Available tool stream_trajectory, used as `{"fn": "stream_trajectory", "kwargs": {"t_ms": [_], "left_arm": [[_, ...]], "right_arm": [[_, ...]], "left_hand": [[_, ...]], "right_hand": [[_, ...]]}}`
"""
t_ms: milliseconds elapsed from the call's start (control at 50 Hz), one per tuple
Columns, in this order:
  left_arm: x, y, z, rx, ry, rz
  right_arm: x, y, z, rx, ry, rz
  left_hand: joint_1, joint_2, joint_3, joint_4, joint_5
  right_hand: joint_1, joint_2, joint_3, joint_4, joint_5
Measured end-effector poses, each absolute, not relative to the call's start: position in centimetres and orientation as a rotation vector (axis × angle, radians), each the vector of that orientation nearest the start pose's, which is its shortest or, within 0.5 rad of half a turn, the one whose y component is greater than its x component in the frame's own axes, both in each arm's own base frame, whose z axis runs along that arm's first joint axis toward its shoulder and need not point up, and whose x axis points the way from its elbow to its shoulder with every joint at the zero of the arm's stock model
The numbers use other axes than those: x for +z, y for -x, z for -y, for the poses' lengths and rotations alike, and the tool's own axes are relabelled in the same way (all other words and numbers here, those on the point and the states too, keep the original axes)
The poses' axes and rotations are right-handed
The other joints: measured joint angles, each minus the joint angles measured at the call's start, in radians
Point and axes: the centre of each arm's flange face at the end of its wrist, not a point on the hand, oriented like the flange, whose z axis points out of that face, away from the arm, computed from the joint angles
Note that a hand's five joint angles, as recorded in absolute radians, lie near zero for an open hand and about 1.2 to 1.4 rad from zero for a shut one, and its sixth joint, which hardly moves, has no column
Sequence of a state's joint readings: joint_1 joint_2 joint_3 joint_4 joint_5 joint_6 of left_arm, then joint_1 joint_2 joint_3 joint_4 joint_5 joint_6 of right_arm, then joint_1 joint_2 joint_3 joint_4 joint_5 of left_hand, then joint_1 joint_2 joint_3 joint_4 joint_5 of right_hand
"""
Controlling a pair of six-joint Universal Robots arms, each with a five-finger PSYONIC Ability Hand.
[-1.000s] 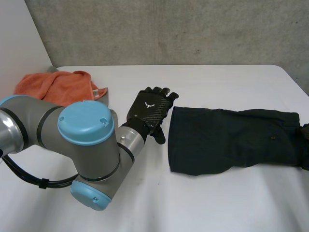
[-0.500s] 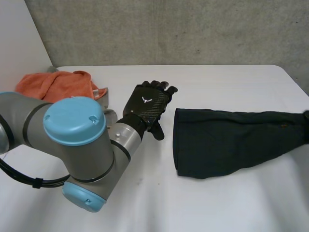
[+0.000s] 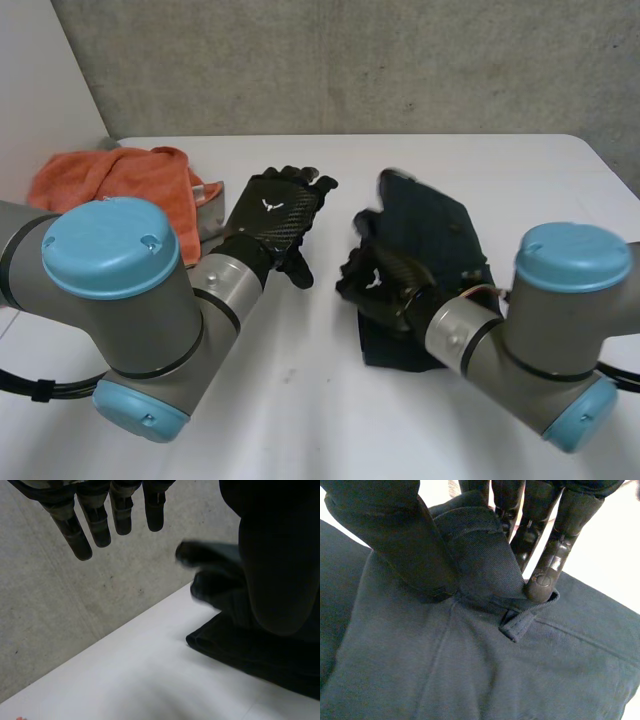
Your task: Fold the laundry.
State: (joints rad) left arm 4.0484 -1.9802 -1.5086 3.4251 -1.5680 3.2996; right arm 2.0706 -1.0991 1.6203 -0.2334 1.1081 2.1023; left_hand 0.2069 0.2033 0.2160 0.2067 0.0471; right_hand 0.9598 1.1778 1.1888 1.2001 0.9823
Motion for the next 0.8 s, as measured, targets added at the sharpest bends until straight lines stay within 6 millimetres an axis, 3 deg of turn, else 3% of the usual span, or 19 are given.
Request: {"fn": "stream_trajectory", "kwargs": {"t_ms": [80, 100, 120, 180, 200, 280, 340, 400, 460, 480, 600, 640, 660, 800], "left_arm": [[21.1, 33.9, 22.3, -2.339, -1.028, -2.368], [21.0, 33.8, 22.4, -2.339, -1.026, -2.368], [21.1, 33.9, 22.5, -2.341, -1.024, -2.367], [21.4, 34.0, 22.8, -2.365, -1.016, -2.350], [21.6, 34.1, 22.9, -2.376, -1.013, -2.342], [22.9, 34.8, 23.4, -2.449, -1.000, -2.290], [24.1, 36.0, 23.7, -2.522, -1.000, -2.241], [24.6, 37.6, 23.6, -2.572, -1.029, -2.214], [24.5, 38.9, 23.3, -2.590, -1.064, -2.210], [24.0, 40.0, 23.0, -2.585, -1.102, -2.222], [20.9, 42.8, 22.0, -2.480, -1.232, -2.312], [19.4, 43.5, 21.8, -2.412, -1.271, -2.356], [18.3, 43.8, 21.8, -2.362, -1.292, -2.386], [14.2, 43.6, 22.7, -2.157, -1.284, -2.479]], "right_arm": [[14.4, -32.7, 21.7, -1.821, 1.993, -1.441], [14.2, -32.7, 21.6, -1.809, 1.991, -1.450], [14.1, -32.7, 21.6, -1.807, 1.990, -1.452], [15.0, -32.4, 22.0, -1.827, 1.916, -1.529], [15.7, -32.2, 22.3, -1.847, 1.866, -1.562], [19.3, -31.1, 23.3, -1.921, 1.601, -1.686], [23.0, -28.8, 24.7, -1.939, 1.235, -1.836], [24.7, -26.4, 26.1, -1.903, 0.966, -1.962], [25.1, -24.9, 26.9, -1.869, 0.838, -2.036], [25.2, -23.5, 27.7, -1.829, 0.737, -2.110], [23.4, -22.0, 29.5, -1.718, 0.655, -2.249], [22.5, -22.0, 29.9, -1.686, 0.667, -2.274], [21.1, -22.1, 30.5, -1.643, 0.690, -2.302], [16.3, -22.8, 32.1, -1.524, 0.790, -2.369]], "left_hand": [[0.000, 0.000, 0.000, 0.000, 0.000], [0.000, 0.000, 0.000, 0.000, 0.000], [0.000, 0.000, 0.000, 0.000, 0.000], [0.000, 0.000, 0.000, 0.000, 0.000], [0.000, 0.000, 0.000, 0.000, 0.000], [0.000, 0.000, 0.000, 0.000, 0.000], [0.000, 0.000, 0.000, 0.000, 0.000], [0.000, 0.000, 0.000, 0.000, 0.000], [0.000, 0.000, 0.000, 0.000, 0.000], [0.000, 0.000, 0.000, 0.000, 0.000], [0.000, 0.000, 0.000, 0.000, 0.000], [0.000, 0.000, 0.000, 0.000, 0.000], [0.000, 0.000, 0.000, 0.000, 0.000], [0.000, 0.000, 0.000, 0.000, 0.000]], "right_hand": [[0.005, -0.010, -0.009, -0.010, -0.004], [-0.217, -0.306, -0.308, -0.299, -0.261], [-0.217, -0.306, -0.308, -0.299, -0.261], [-0.685, -0.857, -0.823, -0.874, -0.790], [-0.741, -0.935, -0.925, -0.947, -0.877], [-0.757, -0.955, -0.972, -0.964, -0.922], [-0.757, -0.955, -0.972, -0.964, -0.924], [-0.757, -0.955, -0.972, -0.964, -0.923], [-0.757, -0.955, -0.972, -0.964, -0.923], [-0.757, -0.955, -0.972, -0.964, -0.923], [-0.757, -0.955, -0.972, -0.964, -0.923], [-0.757, -0.955, -0.972, -0.964, -0.923], [-0.757, -0.955, -0.972, -0.964, -0.923], [-0.757, -0.955, -0.972, -0.964, -0.923]]}}
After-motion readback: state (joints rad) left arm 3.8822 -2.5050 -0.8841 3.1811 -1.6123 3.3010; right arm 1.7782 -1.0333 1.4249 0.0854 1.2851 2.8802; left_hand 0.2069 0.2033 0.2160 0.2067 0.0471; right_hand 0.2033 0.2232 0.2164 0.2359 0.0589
